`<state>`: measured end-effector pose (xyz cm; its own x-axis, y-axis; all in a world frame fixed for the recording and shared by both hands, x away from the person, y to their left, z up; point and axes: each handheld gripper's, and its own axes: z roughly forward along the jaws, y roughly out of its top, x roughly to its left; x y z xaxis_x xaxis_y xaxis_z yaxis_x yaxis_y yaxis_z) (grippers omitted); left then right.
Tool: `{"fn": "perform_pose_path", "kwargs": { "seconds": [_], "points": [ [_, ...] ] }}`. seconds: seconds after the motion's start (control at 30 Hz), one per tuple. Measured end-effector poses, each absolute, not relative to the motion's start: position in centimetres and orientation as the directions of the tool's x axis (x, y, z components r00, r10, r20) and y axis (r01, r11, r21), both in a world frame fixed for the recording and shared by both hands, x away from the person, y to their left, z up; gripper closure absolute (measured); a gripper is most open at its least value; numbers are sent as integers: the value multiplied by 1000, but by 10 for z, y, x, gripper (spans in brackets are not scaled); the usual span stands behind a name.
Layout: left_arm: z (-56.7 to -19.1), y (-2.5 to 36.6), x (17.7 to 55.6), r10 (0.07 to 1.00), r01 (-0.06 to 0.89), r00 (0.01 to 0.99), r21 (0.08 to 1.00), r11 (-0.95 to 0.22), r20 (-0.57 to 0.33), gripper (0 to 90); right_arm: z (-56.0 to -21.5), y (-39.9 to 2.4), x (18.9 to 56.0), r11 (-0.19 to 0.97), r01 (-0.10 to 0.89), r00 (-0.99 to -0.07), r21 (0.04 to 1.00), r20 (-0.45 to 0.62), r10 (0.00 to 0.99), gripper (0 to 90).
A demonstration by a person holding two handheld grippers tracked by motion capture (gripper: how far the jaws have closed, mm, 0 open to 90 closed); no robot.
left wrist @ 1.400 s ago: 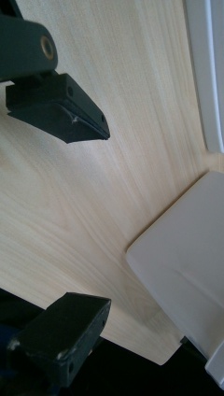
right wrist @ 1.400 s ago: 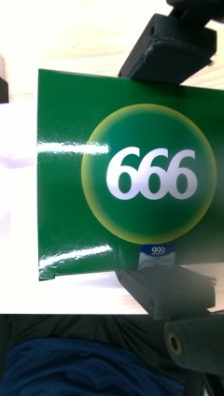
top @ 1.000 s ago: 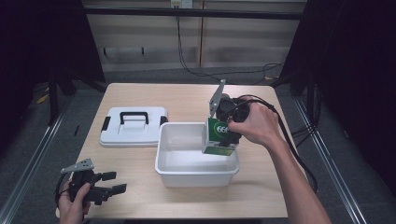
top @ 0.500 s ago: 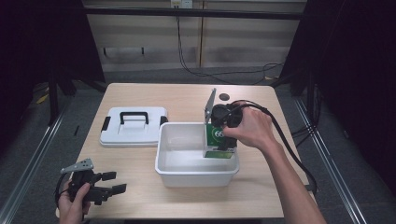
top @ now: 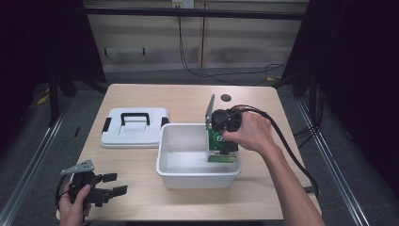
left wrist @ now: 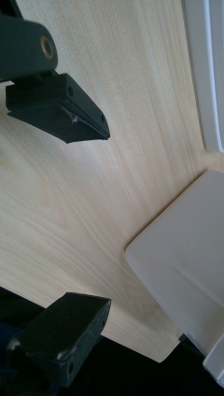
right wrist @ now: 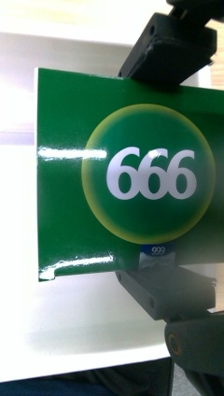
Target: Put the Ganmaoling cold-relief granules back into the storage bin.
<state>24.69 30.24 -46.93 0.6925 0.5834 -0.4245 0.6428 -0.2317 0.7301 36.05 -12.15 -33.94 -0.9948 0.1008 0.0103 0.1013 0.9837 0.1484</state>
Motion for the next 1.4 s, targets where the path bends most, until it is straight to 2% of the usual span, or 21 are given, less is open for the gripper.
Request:
{"fn": "perform_pose_path", "kwargs": {
  "seconds": [0.6, 0.9, 1.4],
  "points": [
    [-469, 302, 247, 582, 643, 692, 731, -229, -426, 160, -364, -108, 363, 997, 48, -999, 55, -5, 48, 160],
    [-469, 303, 247, 584, 641, 693, 733, -229, -423, 160, -381, -104, 364, 996, 85, -996, 30, 34, 84, 160],
    [-469, 303, 247, 584, 641, 693, 733, -229, -423, 160, -397, -98, 365, 997, 72, -997, -17, 41, 73, 159]
  ]
}}
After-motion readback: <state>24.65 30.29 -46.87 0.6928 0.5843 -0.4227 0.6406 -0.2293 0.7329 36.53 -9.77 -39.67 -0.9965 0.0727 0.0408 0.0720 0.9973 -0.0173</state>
